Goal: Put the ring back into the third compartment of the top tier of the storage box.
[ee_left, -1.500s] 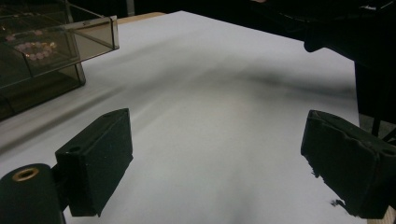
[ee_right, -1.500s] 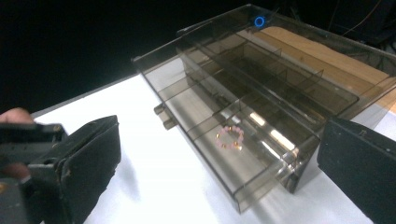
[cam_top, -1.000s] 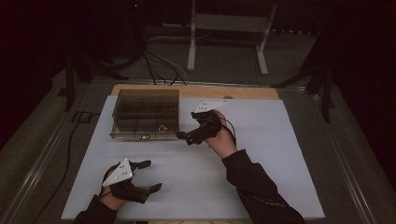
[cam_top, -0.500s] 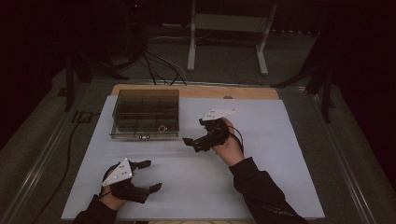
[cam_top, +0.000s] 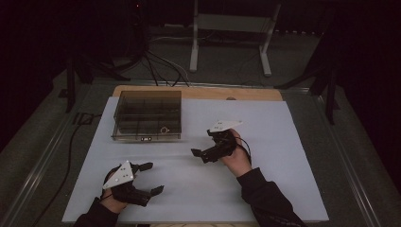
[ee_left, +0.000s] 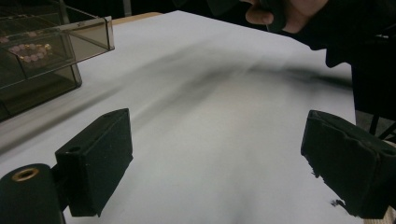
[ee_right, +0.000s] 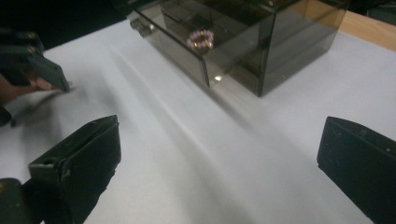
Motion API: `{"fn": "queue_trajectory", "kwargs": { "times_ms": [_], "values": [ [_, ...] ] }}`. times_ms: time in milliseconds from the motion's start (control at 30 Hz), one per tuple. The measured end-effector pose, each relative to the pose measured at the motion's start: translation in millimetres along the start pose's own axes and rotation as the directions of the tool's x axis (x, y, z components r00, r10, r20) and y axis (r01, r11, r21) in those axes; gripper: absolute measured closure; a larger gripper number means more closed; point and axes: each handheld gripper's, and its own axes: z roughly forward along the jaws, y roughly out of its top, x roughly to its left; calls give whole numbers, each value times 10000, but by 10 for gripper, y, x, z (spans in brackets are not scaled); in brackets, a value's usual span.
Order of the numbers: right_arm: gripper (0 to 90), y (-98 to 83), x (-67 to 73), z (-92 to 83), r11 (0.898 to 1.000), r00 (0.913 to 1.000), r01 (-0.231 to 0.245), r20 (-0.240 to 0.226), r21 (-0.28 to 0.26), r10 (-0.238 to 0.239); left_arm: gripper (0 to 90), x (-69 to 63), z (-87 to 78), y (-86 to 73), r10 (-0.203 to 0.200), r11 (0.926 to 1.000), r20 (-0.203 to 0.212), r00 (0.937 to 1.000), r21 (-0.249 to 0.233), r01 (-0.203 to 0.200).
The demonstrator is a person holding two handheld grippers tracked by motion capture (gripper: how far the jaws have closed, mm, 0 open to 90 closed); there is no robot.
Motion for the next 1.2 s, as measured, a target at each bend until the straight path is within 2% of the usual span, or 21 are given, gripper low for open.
{"fn": "queue_trajectory", "kwargs": {
  "times_ms": [167,533,733,933,1200],
  "values": [
    [0,-125,-25,-6,9999,10000,-88,38,130,88,102,-2,3,0,-2,10000,17,10000,14,2],
    [0,-357,-108,-86,9983,9983,-585,-18,66,586,103,-5,4,1,-4,10000,-5,10000,16,4],
    [0,-469,-108,-135,9982,9982,-593,-38,85,594,102,-4,-2,3,7,10000,7,10000,1,-7],
    [0,-588,-136,-228,9973,9973,-730,-56,-77,730,103,-5,-5,6,0,10000,10,10000,-30,0],
    [0,-731,-157,-426,9954,9955,-937,151,-208,940,103,-7,-3,4,56,10000,-30,10000,31,-56]
  ]
}}
